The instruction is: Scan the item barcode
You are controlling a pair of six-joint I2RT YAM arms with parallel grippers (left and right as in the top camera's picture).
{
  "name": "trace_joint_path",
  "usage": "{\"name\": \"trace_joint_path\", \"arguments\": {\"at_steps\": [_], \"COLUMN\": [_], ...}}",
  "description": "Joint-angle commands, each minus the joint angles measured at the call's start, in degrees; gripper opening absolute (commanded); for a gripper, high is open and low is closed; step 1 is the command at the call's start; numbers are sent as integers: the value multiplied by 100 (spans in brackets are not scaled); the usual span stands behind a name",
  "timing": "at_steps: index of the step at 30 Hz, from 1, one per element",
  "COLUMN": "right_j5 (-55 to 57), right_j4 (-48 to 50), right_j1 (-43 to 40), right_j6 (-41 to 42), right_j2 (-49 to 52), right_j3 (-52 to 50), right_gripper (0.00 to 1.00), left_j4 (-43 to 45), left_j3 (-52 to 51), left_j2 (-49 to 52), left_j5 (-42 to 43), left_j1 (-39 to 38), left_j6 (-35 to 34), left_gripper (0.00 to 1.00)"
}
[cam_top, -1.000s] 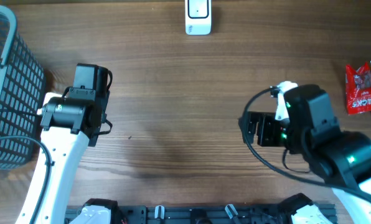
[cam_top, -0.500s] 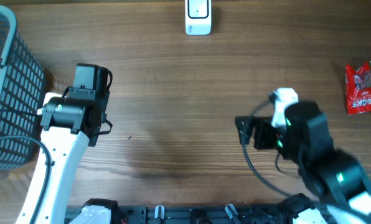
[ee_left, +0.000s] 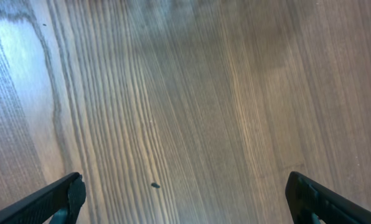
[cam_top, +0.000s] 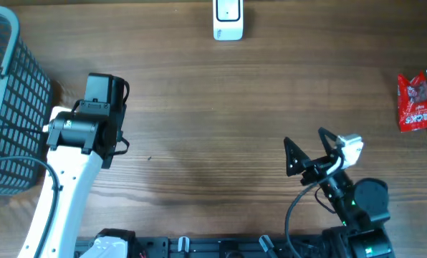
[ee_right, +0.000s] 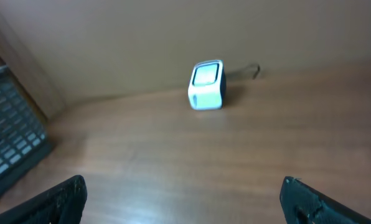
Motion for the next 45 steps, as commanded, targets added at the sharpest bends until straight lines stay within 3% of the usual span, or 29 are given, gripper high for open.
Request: {"name": "trace_joint_path", "arguments": {"at_steps": [1, 7, 20, 31, 45], "right_j5": [-118, -55, 170, 286, 446], "right_j4": [450, 907, 713, 688, 686], "right_j1": [-138, -422, -1141, -1163, -1237], "right_j6": [-221, -229, -975, -1469, -1410], "right_j2": [-422, -844, -1062, -1062, -1062], "right_j3": [-487, -1137, -1132, -1132, -1132], "right_gripper": [100, 100, 100, 100, 100], "left_j4": [-2, -2, -2, -2, -2], "left_j3": [83, 83, 83, 83, 83], "left_j2": [20, 20, 20, 20, 20], "left_j5": [-94, -96, -94, -94, -94], "left_j1": [31, 31, 31, 31, 31], "left_j6": [68, 68, 68, 68, 68], "left_gripper": [100, 100, 100, 100, 100]}}
